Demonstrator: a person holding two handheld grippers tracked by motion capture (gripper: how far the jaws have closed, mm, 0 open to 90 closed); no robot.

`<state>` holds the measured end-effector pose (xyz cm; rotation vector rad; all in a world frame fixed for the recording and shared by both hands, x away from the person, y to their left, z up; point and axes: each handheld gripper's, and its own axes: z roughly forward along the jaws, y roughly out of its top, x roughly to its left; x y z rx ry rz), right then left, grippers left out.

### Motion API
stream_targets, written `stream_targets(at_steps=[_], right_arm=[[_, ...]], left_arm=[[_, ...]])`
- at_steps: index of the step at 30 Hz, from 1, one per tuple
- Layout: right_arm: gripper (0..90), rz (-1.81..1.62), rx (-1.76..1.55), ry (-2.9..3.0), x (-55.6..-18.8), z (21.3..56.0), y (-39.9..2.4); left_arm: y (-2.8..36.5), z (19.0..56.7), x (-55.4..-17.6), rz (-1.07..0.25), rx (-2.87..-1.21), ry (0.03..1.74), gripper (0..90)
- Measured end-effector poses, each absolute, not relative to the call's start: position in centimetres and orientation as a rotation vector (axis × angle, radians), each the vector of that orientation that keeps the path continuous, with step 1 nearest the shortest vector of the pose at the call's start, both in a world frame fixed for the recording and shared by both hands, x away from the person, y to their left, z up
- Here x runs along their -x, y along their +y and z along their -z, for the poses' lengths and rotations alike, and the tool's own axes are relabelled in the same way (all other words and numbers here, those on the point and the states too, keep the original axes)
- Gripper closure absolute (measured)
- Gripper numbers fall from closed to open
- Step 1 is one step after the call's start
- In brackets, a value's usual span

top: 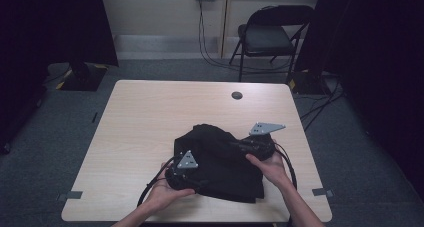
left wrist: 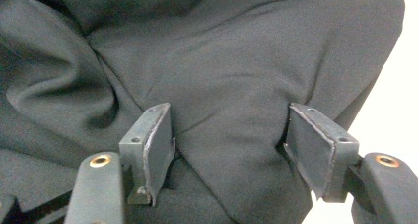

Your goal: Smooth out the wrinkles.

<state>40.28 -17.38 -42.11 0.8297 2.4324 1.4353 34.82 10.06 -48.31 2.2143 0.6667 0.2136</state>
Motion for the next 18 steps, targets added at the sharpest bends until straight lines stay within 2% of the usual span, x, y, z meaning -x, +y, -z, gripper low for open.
stream_targets(at_steps=[6, 13, 18], right_arm=[[84.3, -1.45, -0.769, 2.501, -36.7, 42.5, -16.7], [84.2, -1.353, -0.78, 2.622, -33.6, 45.5, -15.9], [84.0, -1.284, -0.826, 2.635, -32.8, 47.3, -15.6]], left_arm=[[10.1, 48.5, -34.7, -0.218, -2.197, 0.678, 35.6], [9.9, 48.5, -34.4, -0.251, -2.208, 0.691, 35.6], [9.4, 48.5, -34.3, -0.285, -2.224, 0.684, 36.1]])
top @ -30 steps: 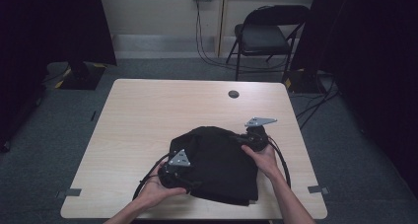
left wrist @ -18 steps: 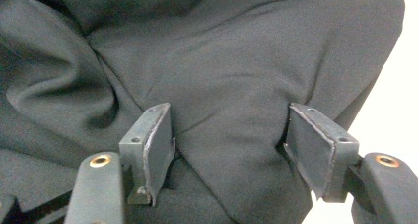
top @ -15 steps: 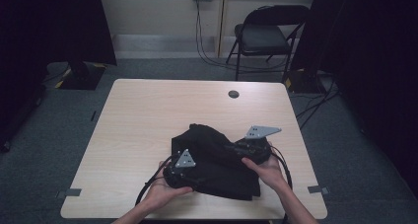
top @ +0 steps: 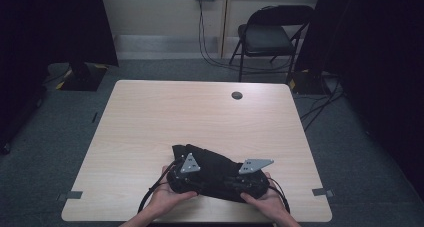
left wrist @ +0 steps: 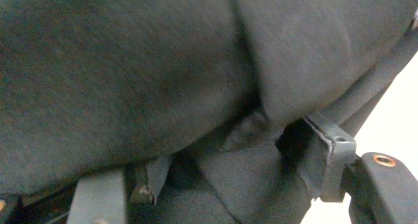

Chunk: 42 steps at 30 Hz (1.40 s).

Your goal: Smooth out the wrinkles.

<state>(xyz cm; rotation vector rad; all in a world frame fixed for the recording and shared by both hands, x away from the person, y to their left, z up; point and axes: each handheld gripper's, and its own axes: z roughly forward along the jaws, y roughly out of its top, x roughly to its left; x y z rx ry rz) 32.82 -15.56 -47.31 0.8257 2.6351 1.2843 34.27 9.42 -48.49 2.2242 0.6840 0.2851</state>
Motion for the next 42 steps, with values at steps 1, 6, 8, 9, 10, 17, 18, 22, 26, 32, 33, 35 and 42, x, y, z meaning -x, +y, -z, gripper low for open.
stream_targets(at_steps=[1, 6, 8, 9, 10, 17, 18, 22, 26, 32, 33, 35, 42], right_arm=[[84.0, -1.261, -0.81, 2.634, -32.8, 47.6, -15.3], [84.1, -1.233, -0.797, 2.577, -34.3, 48.0, -15.2], [84.1, -1.217, -0.801, 2.546, -35.2, 48.1, -15.2], [84.1, -1.227, -0.811, 2.543, -35.6, 48.1, -15.3], [84.1, -1.24, -0.825, 2.539, -36.0, 48.2, -15.4], [83.5, -1.269, -0.874, 2.531, -36.4, 48.2, -15.6], [83.2, -1.25, -0.862, 2.526, -36.2, 48.1, -15.4], [82.0, -1.239, -0.859, 2.517, -35.9, 47.9, -15.3], [76.3, -1.244, -0.853, 2.52, -35.5, 47.5, -15.5], [66.6, -1.289, -0.873, 2.518, -34.0, 44.8, -17.2], [66.5, -1.304, -0.889, 2.488, -34.0, 44.1, -17.6], [65.6, -1.34, -0.921, 2.425, -34.4, 43.0, -18.2], [59.2, -1.199, -0.956, 2.457, -37.9, 43.7, -16.9]], left_arm=[[9.4, 48.5, -34.3, -0.299, -2.23, 0.684, 36.2], [9.6, 48.5, -36.0, -0.315, -2.192, 0.737, 36.3], [10.3, 48.1, -36.2, -0.272, -2.172, 0.74, 40.2], [10.7, 47.7, -36.2, -0.23, -2.163, 0.739, 42.5], [11.0, 47.3, -36.0, -0.196, -2.145, 0.757, 43.9], [10.2, 42.3, -33.6, -0.082, -2.025, 0.598, 57.7], [10.0, 41.9, -33.7, -0.091, -2.019, 0.57, 57.3], [9.0, 41.1, -36.3, -0.143, -1.985, 0.611, 54.8], [9.4, 43.8, -39.6, -0.233, -2.053, 0.798, 50.4], [10.8, 45.9, -38.3, -0.201, -2.085, 0.763, 45.8], [10.7, 45.8, -38.1, -0.21, -2.098, 0.748, 43.7], [10.2, 45.6, -37.7, -0.228, -2.141, 0.712, 38.9], [10.6, 45.2, -37.2, -0.244, -2.128, 0.714, 36.9]])
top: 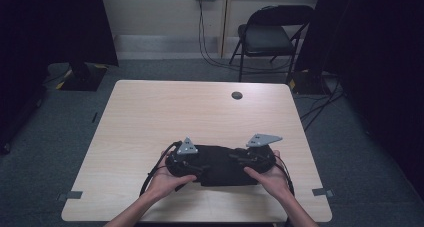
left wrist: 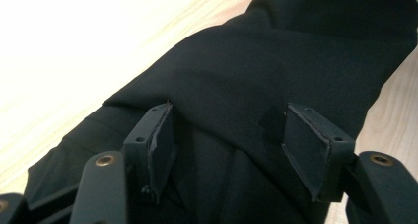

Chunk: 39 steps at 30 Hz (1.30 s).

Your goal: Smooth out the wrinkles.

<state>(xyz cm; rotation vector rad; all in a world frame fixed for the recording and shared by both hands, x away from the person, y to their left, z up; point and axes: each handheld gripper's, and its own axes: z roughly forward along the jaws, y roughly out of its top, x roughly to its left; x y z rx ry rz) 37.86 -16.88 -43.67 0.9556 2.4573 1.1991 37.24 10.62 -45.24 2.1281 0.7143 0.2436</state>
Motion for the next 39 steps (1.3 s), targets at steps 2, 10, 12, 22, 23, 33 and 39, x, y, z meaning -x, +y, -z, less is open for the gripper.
stream_targets(at_steps=[2, 10, 12, 22, 23, 33, 39], right_arm=[[51.6, -1.149, -0.989, 2.487, -37.8, 45.4, -17.5], [35.7, -1.133, -1.094, 2.437, -35.3, 48.0, -19.8], [33.6, -1.114, -1.068, 2.436, -34.9, 48.4, -19.4], [31.9, -1.131, -1.105, 2.399, -36.9, 49.2, -18.1], [31.9, -1.14, -1.111, 2.397, -37.2, 49.2, -17.9], [32.2, -1.163, -1.106, 2.365, -40.2, 49.7, -16.0], [32.1, -1.161, -1.097, 2.35, -41.6, 49.8, -15.2]], left_arm=[[11.3, 44.9, -37.0, -0.239, -2.109, 0.723, 37.1], [11.1, 46.9, -35.9, -0.269, -2.191, 0.712, 36.5], [11.1, 47.2, -36.1, -0.257, -2.205, 0.704, 36.5], [12.1, 48.1, -38.9, -0.299, -2.176, 0.76, 37.0], [12.3, 48.1, -39.2, -0.304, -2.17, 0.771, 37.3], [13.6, 48.6, -41.6, -0.366, -2.161, 0.833, 40.2], [13.9, 49.2, -42.4, -0.424, -2.139, 0.863, 40.5]])
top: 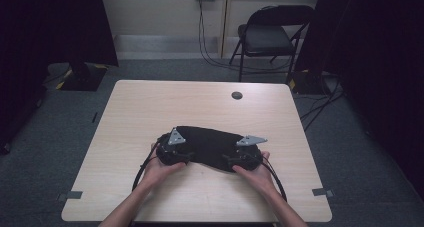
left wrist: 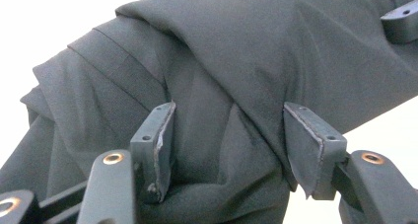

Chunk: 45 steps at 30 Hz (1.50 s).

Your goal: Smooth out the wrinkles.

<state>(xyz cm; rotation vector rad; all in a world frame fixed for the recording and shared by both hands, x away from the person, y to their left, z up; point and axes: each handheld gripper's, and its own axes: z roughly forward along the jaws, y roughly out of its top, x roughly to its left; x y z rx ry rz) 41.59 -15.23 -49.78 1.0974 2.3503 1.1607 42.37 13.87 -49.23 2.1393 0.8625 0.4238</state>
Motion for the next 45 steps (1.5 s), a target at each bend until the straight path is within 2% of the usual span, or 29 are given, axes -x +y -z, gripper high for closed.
stream_targets(at_steps=[3, 8, 15, 22, 26, 31, 37, 45], right_arm=[[31.5, -1.171, -1.105, 2.349, -42.1, 49.6, -15.1], [28.1, -1.21, -1.119, 2.357, -42.3, 49.0, -15.5], [25.3, -1.3, -1.132, 2.296, -41.6, 46.4, -16.5], [24.7, -1.344, -1.18, 2.221, -39.8, 44.4, -19.7], [24.9, -1.313, -1.198, 2.189, -38.5, 43.9, -21.9], [22.5, -1.264, -1.248, 2.164, -37.1, 44.3, -24.4], [19.5, -1.171, -1.326, 2.132, -36.1, 45.7, -27.7], [19.1, -1.016, -1.464, 2.117, -36.4, 48.9, -30.8]], left_arm=[[13.8, 48.9, -42.4, -0.452, -2.142, 0.87, 40.4], [14.5, 47.5, -42.1, -0.426, -2.087, 0.876, 38.1], [15.7, 46.2, -40.0, -0.399, -2.048, 0.866, 33.8], [18.9, 44.4, -37.9, -0.424, -2.007, 0.879, 32.7], [21.2, 44.6, -37.2, -0.436, -2.024, 0.942, 32.7], [24.6, 45.6, -36.5, -0.427, -2.034, 1.082, 32.7], [27.7, 46.4, -35.8, -0.474, -2.07, 1.153, 32.7], [28.9, 47.9, -36.3, -0.486, -2.124, 1.235, 29.7]])
